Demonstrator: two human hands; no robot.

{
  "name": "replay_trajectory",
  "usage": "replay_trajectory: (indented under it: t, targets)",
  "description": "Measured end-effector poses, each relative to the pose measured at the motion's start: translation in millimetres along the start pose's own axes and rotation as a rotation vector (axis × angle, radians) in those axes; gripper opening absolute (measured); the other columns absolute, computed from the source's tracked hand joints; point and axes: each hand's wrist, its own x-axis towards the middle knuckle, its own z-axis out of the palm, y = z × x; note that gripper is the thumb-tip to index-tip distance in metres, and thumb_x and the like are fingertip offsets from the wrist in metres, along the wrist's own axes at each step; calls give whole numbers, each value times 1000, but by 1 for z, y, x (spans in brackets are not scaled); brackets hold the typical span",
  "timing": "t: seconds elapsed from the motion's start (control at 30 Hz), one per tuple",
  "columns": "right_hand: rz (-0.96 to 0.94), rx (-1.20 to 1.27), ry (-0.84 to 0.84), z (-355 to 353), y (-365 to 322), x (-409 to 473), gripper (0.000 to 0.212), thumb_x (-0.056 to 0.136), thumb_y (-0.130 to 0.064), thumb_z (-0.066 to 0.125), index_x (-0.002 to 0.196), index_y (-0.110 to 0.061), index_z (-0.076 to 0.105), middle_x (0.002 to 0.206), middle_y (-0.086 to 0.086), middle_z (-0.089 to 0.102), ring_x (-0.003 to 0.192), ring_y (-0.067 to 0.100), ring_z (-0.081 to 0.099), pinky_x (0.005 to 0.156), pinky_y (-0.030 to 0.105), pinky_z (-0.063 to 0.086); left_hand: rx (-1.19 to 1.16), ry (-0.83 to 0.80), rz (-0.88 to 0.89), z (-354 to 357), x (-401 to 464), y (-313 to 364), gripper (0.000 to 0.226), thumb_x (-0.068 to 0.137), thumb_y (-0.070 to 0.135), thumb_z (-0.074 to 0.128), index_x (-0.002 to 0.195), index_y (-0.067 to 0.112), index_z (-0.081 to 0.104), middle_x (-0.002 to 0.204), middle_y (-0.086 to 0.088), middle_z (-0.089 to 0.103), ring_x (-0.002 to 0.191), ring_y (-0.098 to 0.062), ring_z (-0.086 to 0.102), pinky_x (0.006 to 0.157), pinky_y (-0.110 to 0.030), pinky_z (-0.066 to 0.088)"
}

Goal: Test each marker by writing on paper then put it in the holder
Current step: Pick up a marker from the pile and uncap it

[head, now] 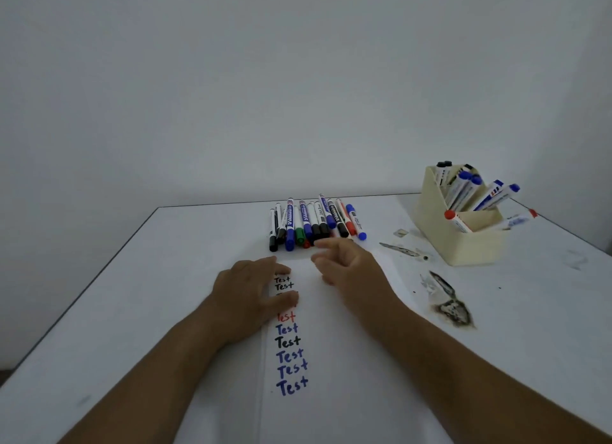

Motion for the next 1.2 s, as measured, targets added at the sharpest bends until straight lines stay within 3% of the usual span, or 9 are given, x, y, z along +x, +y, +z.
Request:
replay_trajectory:
  t: [0.1, 0.23, 0.33, 0.4, 0.47, 0.63, 0.8, 0.97, 1.2]
  targets:
    - [63, 103, 21, -1, 9, 4, 16, 98, -26, 62, 110, -36, 64, 101, -5, 73, 96, 11, 69, 93, 33, 58, -47, 8, -25, -3, 1, 1, 63, 85, 76, 50, 140, 46, 45, 156, 18, 34, 142, -9, 28, 116, -37, 22]
    - [92, 169, 2, -4, 13, 8, 14, 97, -27, 63, 109, -33, 65, 102, -7, 73, 96, 11, 70, 89, 28, 58, -99, 37, -102, -4, 1, 6, 60, 87, 64, 61, 140, 43, 45, 151, 18, 40, 139, -9, 34, 115, -34, 28]
    - [95, 179, -16, -3, 15, 10, 13, 97, -26, 63, 107, -34, 64, 100, -4, 73, 96, 12, 69, 87, 25, 58, -263, 106, -185, -6, 11, 3, 55, 85, 56, 69, 134, 39, 51, 132, 15, 54, 120, -6, 50, 89, -21, 45]
    - [91, 139, -24, -2, 16, 11, 13, 97, -27, 64, 107, -35, 64, 98, -5, 72, 95, 12, 68, 88, 27, 57, -308, 164, -256, -10, 22, -1, 55, 82, 57, 72, 130, 38, 53, 122, 13, 58, 107, -8, 59, 82, -24, 51]
    - [81, 109, -33, -2, 16, 10, 14, 96, -29, 64, 109, -36, 64, 97, -5, 71, 94, 12, 66, 87, 26, 55, -243, 192, -299, -14, 34, -7, 56, 81, 57, 73, 129, 41, 50, 124, 13, 57, 105, -9, 59, 86, -32, 52]
    - [73, 130, -48, -3, 14, 9, 15, 96, -29, 64, 110, -35, 65, 96, 0, 72, 94, 20, 67, 84, 29, 56, 13, 125, -254, -25, 64, -16, 62, 81, 69, 63, 137, 50, 45, 133, 14, 54, 117, -7, 52, 84, -29, 40]
    - [80, 169, -14, -2, 17, 13, 11, 94, -29, 66, 101, -38, 64, 95, 1, 73, 92, 21, 69, 89, 38, 60, 89, 90, -226, -28, 77, -21, 57, 77, 77, 59, 128, 52, 54, 113, 16, 57, 102, -5, 54, 76, -28, 41]
    - [82, 188, -1, -1, 20, 15, 11, 94, -28, 66, 99, -38, 64, 95, -1, 73, 92, 20, 69, 90, 38, 60, 155, 209, -279, -22, 76, -22, 46, 80, 72, 59, 114, 41, 59, 105, 18, 60, 92, -6, 56, 74, -27, 44]
    - [89, 202, -7, -1, 21, 17, 13, 95, -26, 65, 99, -38, 64, 96, 0, 73, 95, 23, 69, 90, 39, 60, 143, 284, -277, -19, 71, -24, 37, 91, 56, 53, 127, 45, 53, 114, 15, 64, 101, -11, 60, 83, -29, 48]
